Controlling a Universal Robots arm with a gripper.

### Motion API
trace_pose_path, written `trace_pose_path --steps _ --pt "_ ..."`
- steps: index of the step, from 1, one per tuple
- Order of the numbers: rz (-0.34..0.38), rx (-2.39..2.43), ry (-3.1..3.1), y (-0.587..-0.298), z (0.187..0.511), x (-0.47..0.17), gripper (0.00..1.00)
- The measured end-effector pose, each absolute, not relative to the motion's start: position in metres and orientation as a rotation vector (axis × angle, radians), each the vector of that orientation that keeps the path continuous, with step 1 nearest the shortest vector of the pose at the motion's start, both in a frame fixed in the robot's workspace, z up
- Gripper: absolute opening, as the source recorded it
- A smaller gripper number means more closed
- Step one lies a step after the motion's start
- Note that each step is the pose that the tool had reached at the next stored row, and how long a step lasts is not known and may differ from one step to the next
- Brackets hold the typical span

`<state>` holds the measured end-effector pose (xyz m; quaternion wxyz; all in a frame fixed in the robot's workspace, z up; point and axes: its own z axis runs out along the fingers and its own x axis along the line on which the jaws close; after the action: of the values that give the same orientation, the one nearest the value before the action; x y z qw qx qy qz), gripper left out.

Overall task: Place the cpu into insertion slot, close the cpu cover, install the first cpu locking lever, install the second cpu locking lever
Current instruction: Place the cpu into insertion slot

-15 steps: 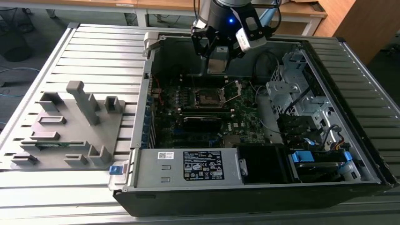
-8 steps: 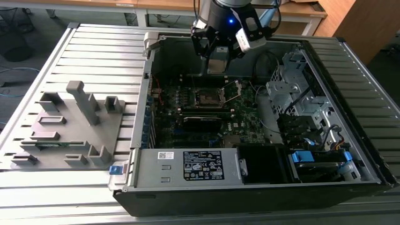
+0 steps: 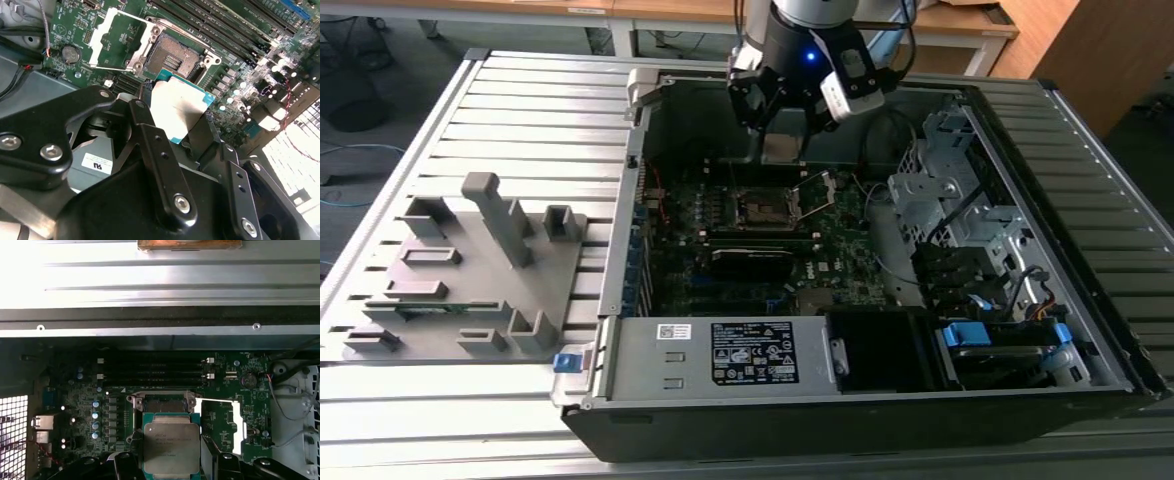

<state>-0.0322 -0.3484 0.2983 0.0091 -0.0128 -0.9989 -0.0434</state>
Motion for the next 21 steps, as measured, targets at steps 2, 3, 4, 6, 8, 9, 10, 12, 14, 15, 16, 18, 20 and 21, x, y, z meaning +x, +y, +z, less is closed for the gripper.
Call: trace_pose_path --steps 2,3,4,6,8,9,10,12,14,15,16,18,20,21 --pt "-0.135 -0.040 -3.120 -0.348 0.295 -0.032 0.54" --pt "-0.136 -0.040 -3.120 -0.348 0.294 -0.032 0.54" --pt "-0.136 -0.040 -3.120 -0.348 0.293 -0.032 0.54" --pt "-0.136 -0.040 -3.120 -0.348 0.290 -0.032 0.54" --pt "-0.135 -0.040 -3.120 -0.348 0.290 -0.032 0.54" --pt "-0.135 -0.040 -3.120 -0.348 0.290 -0.032 0.54" --pt "-0.135 -0.040 -3.120 -0.348 0.290 -0.032 0.54" --pt "-0.136 -0.040 -3.120 -0.348 0.288 -0.032 0.54" --pt "-0.135 -0.040 -3.120 -0.348 0.286 -0.032 0.54" --pt "-0.136 -0.040 -3.120 -0.348 0.285 -0.032 0.54" --pt "-0.135 -0.040 -3.120 -0.348 0.284 -0.032 0.54" --pt "-0.135 -0.040 -3.120 -0.348 0.282 -0.032 0.54" --pt "-0.135 -0.040 -3.120 -0.348 0.281 -0.032 0.54" --pt "-0.135 -0.040 -3.120 -0.348 0.281 -0.032 0.54"
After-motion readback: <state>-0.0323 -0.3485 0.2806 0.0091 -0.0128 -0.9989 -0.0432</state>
